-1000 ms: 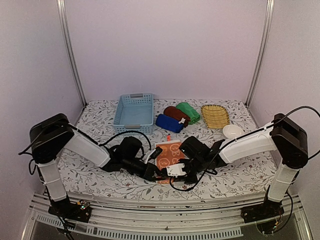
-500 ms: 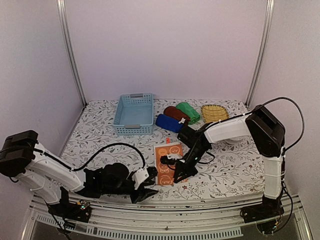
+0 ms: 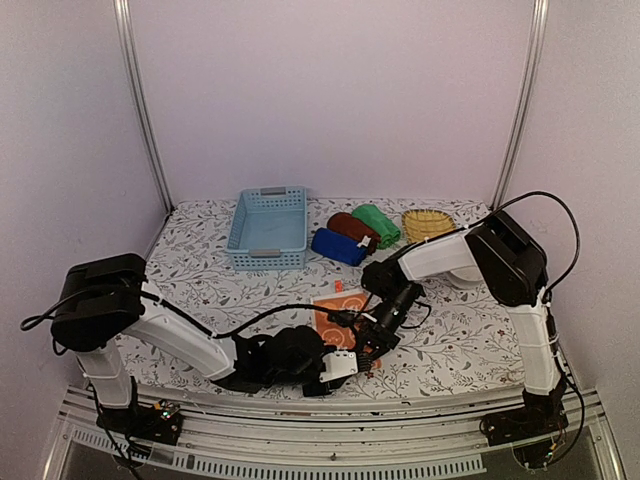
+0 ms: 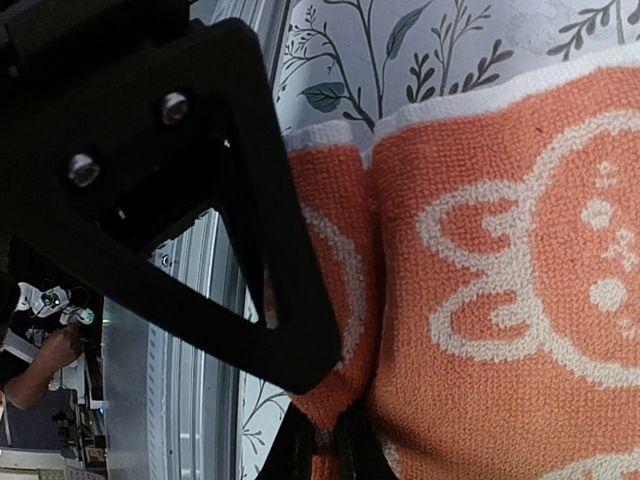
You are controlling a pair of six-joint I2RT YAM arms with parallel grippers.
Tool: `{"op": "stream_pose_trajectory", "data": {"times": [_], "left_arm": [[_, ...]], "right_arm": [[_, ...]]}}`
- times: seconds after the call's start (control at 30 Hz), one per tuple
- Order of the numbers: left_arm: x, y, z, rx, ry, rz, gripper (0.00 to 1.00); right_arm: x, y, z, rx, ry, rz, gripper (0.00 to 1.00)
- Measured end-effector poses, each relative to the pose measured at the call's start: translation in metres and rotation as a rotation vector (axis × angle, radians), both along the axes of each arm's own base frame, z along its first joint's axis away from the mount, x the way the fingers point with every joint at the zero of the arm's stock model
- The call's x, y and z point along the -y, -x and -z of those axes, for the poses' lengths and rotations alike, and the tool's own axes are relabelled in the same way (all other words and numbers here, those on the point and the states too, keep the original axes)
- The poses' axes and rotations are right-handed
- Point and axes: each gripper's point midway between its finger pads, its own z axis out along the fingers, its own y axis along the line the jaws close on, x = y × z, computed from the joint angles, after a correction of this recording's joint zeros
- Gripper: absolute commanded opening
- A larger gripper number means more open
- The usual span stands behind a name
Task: Roll the towels
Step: Roll the towel at the center of the board.
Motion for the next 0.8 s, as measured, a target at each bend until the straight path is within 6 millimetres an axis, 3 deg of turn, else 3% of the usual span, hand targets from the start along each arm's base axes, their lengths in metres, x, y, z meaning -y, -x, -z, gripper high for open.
{"op": "stream_pose_trajectory", "data": {"times": [0.33,0.57,0.67,0.8], "left_arm": [[-0.002,-0.003,0.015,-0.028,-0.065,0.029,0.02],[0.001,0.004,0.016,-0.114,-0.032,0.034,0.00],[0.005,0.007,0.015,-0.182,-0.014,0.034,0.00],[0.008,0.007,0.015,-0.328,0.009,0.023,0.00]], "right_arm": [[0.001,0.000,0.000,-0.023,0.005,0.007,0.09],[0.004,0.000,-0.005,-0.037,0.010,0.017,0.38],[0.010,-0.005,-0.019,0.011,0.004,0.021,0.42],[0.022,-0.034,-0.066,0.147,-0.058,0.088,0.42]]}}
